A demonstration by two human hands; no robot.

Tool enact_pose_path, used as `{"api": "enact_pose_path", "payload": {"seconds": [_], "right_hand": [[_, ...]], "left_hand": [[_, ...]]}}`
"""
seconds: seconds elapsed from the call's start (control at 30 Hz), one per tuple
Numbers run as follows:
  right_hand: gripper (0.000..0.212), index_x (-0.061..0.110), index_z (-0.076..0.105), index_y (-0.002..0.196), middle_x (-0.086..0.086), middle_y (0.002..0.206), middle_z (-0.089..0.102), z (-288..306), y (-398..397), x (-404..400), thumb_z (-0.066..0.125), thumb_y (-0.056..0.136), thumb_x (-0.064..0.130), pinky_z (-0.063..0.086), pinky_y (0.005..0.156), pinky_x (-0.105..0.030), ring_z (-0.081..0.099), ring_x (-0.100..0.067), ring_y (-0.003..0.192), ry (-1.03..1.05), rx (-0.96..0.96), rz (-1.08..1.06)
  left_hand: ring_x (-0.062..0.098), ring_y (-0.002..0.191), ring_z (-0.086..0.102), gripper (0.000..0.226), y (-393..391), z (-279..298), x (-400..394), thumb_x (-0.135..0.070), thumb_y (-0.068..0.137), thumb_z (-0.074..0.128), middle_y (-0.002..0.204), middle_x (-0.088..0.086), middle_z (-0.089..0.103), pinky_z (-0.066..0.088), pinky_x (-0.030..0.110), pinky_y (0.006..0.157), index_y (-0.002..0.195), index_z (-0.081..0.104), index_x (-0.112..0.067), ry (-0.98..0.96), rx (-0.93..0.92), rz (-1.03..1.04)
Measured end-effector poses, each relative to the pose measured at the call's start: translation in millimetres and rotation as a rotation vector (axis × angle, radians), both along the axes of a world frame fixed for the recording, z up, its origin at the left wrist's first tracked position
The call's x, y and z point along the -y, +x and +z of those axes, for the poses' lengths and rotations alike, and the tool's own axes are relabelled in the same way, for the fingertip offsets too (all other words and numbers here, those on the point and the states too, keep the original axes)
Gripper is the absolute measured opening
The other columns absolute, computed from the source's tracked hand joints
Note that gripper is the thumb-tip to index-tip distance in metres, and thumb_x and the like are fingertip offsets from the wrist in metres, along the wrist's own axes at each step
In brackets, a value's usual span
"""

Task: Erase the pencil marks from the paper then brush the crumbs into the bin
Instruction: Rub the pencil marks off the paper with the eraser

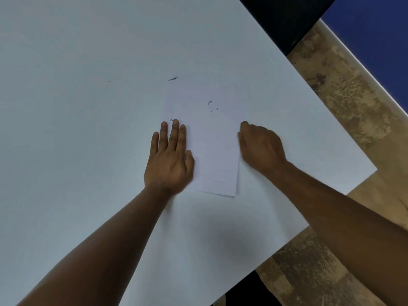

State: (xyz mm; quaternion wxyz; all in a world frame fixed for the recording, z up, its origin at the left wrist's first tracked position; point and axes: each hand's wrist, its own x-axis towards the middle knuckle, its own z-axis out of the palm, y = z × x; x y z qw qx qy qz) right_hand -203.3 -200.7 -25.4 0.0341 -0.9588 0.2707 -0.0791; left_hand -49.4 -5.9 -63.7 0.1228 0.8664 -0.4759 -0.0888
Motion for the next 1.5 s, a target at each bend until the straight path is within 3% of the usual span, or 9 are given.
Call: {"api": "enact_pose_path", "payload": {"seconds": [0.2, 0.3, 0.6, 0.77, 0.9, 1.07, 1.17, 1.27, 1.5], "right_hand": [[0.013, 0.011, 0.056, 0.093, 0.002, 0.069, 0.057, 11, -6, -8, 0.050, 0.100, 0.021, 0.040, 0.059, -0.029, 0.052, -0.019, 0.061, 0.407, 0.209, -0.173], [0.014, 0.014, 0.065, 0.105, 0.004, 0.071, 0.062, 21, -5, -26, 0.057, 0.099, 0.023, 0.041, 0.062, -0.015, 0.054, -0.013, 0.062, 0.505, 0.342, -0.222], [0.016, 0.017, 0.068, 0.101, 0.005, 0.078, 0.069, 16, 11, -66, 0.064, 0.096, 0.031, 0.054, 0.069, -0.030, 0.064, -0.010, 0.071, 0.664, 0.144, 0.129], [0.015, 0.016, 0.069, 0.100, 0.008, 0.085, 0.071, 9, 21, -71, 0.065, 0.095, 0.030, 0.057, 0.077, -0.028, 0.068, -0.006, 0.081, 0.812, 0.291, -0.086], [0.014, 0.016, 0.068, 0.097, 0.008, 0.083, 0.071, 4, 31, -82, 0.063, 0.096, 0.029, 0.057, 0.077, -0.029, 0.067, -0.007, 0.081, 0.824, 0.380, -0.234], [0.011, 0.014, 0.069, 0.096, 0.019, 0.083, 0.065, 6, 42, -98, 0.062, 0.096, 0.023, 0.047, 0.072, -0.009, 0.060, 0.011, 0.077, 0.854, 0.432, -0.326], [0.014, 0.017, 0.071, 0.104, 0.010, 0.092, 0.070, 7, 44, -98, 0.062, 0.096, 0.023, 0.054, 0.082, -0.023, 0.064, -0.002, 0.085, 0.841, 0.341, -0.201], [0.022, 0.017, 0.070, 0.115, 0.006, 0.087, 0.068, 11, 44, -92, 0.065, 0.094, 0.023, 0.052, 0.079, -0.019, 0.063, -0.008, 0.079, 0.800, 0.210, 0.036], [0.019, 0.009, 0.070, 0.091, -0.004, 0.072, 0.057, 4, 62, -88, 0.055, 0.096, 0.018, 0.044, 0.060, -0.031, 0.053, -0.019, 0.064, 0.476, 0.046, 0.607]], "left_hand": [[0.029, 0.159, -0.002, 0.067, 0, -1, 0, -0.033, 0.103, 0.026, 0.172, 0.010, 0.008, 0.001, 0.045, 0.129, 0.163, 0.011, -0.009, -0.021, -0.006, 0.009], [0.029, 0.159, -0.002, 0.067, 0, -1, 1, -0.033, 0.103, 0.026, 0.172, 0.010, 0.007, 0.000, 0.045, 0.129, 0.163, 0.011, -0.008, -0.020, -0.009, 0.008], [0.028, 0.159, 0.006, 0.065, 4, 3, -2, -0.031, 0.104, 0.027, 0.170, 0.013, 0.014, 0.007, 0.040, 0.129, 0.162, 0.013, -0.005, -0.142, -0.099, 0.025], [0.028, 0.158, 0.010, 0.067, 9, 12, -6, -0.030, 0.102, 0.036, 0.169, 0.011, 0.021, 0.004, 0.033, 0.127, 0.161, 0.017, -0.005, -0.214, -0.205, 0.054], [0.031, 0.158, 0.013, 0.067, 20, 18, -13, -0.033, 0.102, 0.030, 0.168, 0.013, 0.023, 0.003, 0.040, 0.127, 0.161, 0.017, -0.004, -0.096, -0.066, 0.010], [0.030, 0.158, 0.010, 0.062, 3, 16, -26, -0.032, 0.105, 0.024, 0.169, 0.013, 0.020, 0.005, 0.044, 0.128, 0.162, 0.016, -0.007, 0.016, 0.035, 0.111], [0.028, 0.159, 0.004, 0.063, -14, 9, -33, -0.034, 0.106, 0.017, 0.171, 0.010, 0.010, 0.001, 0.042, 0.128, 0.162, 0.010, -0.008, 0.017, -0.059, 0.350], [0.026, 0.159, 0.002, 0.062, -21, 4, -35, -0.034, 0.106, 0.015, 0.171, 0.009, 0.008, -0.001, 0.041, 0.128, 0.162, 0.010, -0.007, 0.004, -0.045, 0.443], [0.027, 0.159, 0.002, 0.058, -24, 3, -36, -0.030, 0.110, 0.018, 0.172, 0.010, 0.007, 0.001, 0.042, 0.129, 0.162, 0.012, -0.006, 0.006, -0.001, 0.429]]}}
